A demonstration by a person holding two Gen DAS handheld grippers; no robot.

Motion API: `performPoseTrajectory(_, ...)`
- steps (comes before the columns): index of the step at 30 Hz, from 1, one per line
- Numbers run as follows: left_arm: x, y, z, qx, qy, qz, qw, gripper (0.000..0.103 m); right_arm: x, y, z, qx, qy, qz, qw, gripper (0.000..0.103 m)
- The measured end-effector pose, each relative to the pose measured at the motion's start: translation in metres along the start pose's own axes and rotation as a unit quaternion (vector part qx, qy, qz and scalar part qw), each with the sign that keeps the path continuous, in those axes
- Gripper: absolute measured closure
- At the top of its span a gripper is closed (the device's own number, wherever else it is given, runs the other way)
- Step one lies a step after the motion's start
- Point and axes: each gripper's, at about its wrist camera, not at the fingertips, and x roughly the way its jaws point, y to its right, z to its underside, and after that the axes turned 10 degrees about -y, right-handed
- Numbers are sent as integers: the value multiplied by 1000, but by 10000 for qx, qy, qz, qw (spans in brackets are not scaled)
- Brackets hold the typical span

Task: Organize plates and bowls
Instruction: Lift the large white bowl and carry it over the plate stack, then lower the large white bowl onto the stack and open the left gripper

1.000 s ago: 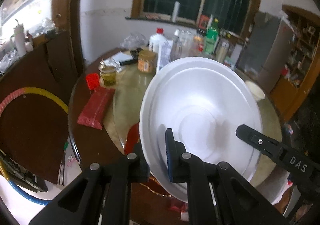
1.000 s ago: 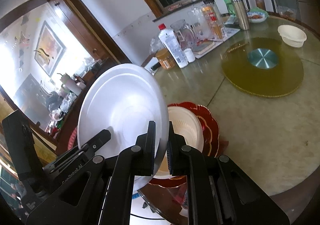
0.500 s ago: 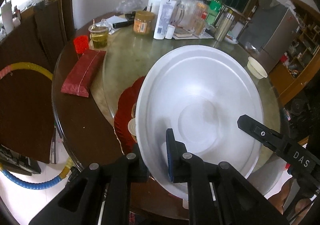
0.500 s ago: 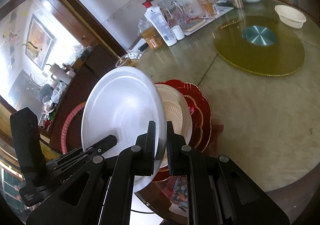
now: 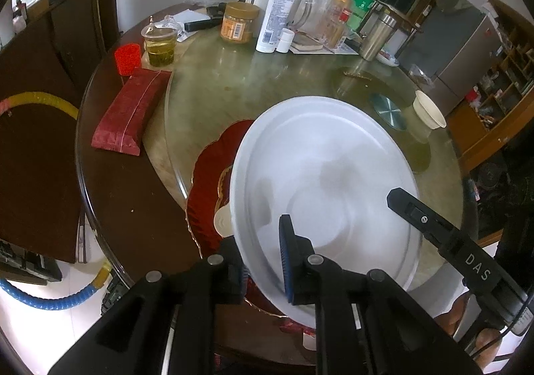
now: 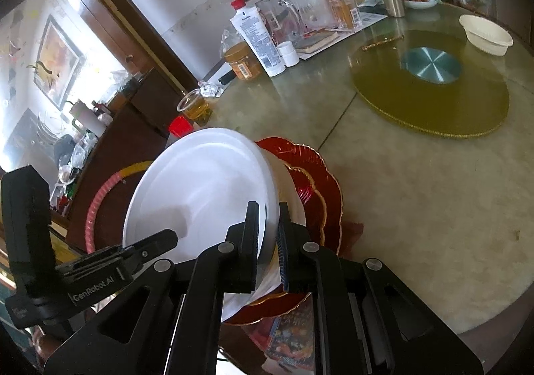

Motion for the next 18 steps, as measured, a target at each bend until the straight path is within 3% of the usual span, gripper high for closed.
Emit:
performPoseTrajectory(6,-2,-5,-5,-75,-110,156,9998,87,0,4,-1,81,96,-23,9999,92)
performPoseTrajectory(9,-1,-8,-8,-143,-81,-88,9998,75,-1,5,-1,105,225,66,9997,92)
performPoseTrajectory(18,-7,-18,-8,-350,186,-199,9990,75,-8,12,-2,177,534,-338,9978,92)
